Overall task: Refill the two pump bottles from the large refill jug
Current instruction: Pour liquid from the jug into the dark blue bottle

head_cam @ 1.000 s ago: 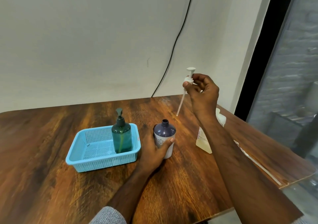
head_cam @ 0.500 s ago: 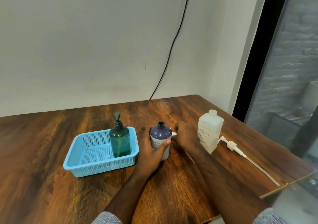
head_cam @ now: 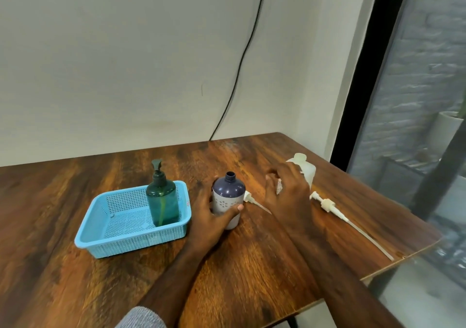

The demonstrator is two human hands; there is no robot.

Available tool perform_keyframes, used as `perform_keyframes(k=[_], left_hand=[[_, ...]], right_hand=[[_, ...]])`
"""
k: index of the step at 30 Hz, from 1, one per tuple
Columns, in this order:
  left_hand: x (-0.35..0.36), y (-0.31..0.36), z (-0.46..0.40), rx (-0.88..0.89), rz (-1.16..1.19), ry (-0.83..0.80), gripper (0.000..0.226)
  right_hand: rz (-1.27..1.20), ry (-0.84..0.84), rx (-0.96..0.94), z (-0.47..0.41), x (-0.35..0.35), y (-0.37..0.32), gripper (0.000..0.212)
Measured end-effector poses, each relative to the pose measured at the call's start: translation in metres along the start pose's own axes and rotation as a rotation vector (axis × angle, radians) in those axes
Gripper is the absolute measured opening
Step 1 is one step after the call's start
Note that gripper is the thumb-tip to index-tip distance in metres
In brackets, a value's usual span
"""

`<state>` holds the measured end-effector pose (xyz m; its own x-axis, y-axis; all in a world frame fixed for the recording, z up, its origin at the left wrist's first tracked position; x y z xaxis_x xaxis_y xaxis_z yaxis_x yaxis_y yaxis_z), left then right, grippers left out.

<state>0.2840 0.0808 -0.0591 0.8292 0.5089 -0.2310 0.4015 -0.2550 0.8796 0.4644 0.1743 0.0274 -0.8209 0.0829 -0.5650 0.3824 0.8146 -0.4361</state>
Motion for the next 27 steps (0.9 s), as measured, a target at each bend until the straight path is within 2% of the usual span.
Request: perform_keyframes(k=[2, 4, 8, 12, 15, 19, 22, 27], left_hand=[[0.003, -0.001, -0.002, -0.006, 0.019, 0.0, 0.084], [0.004, -0.002, -0.004, -0.023, 0.015, 0.004, 0.078], [0.007, 0.003, -0.014, -0.04, -0.037, 0.011, 0.068], [0.012, 0.004, -0.025, -0.035, -0.042, -0.011, 0.058], [0.012, 0.001, -0.026, -0.022, -0.031, -0.006, 0.062], [0.009, 0.001, -0.027, -0.008, -0.041, -0.001, 0.059], [0.008, 0.005, -0.027, 0.011, -0.056, 0.002, 0.06], [0.006, 0.012, -0.027, 0.051, -0.092, 0.008, 0.064]], right_hand=[[-0.074, 0.074, 0.027, 0.013, -0.019, 0.022, 0.03], [-0.171, 0.088, 0.154, 0.023, -0.022, 0.054, 0.055], [-0.21, -0.032, 0.324, 0.033, -0.002, 0.089, 0.089], [-0.306, -0.106, 0.425, 0.029, 0.013, 0.104, 0.106], [-0.415, -0.147, 0.496, 0.026, 0.024, 0.119, 0.107], [-0.449, -0.192, 0.568, 0.02, 0.032, 0.131, 0.094], [-0.477, -0.236, 0.524, 0.009, 0.036, 0.126, 0.088], [-0.37, -0.305, 0.441, -0.006, 0.048, 0.114, 0.094]])
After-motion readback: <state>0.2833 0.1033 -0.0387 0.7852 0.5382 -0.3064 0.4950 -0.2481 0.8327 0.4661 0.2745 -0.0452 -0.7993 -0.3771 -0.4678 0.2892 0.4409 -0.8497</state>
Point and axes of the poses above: each hand's wrist, its own z-axis away from the middle knuckle, its own x-axis out of the palm, y = z × x, the point moved 10 cm from there along -z, towards the middle knuckle, and after that the axes turned 15 degrees about -y, right-handed, at the moved point
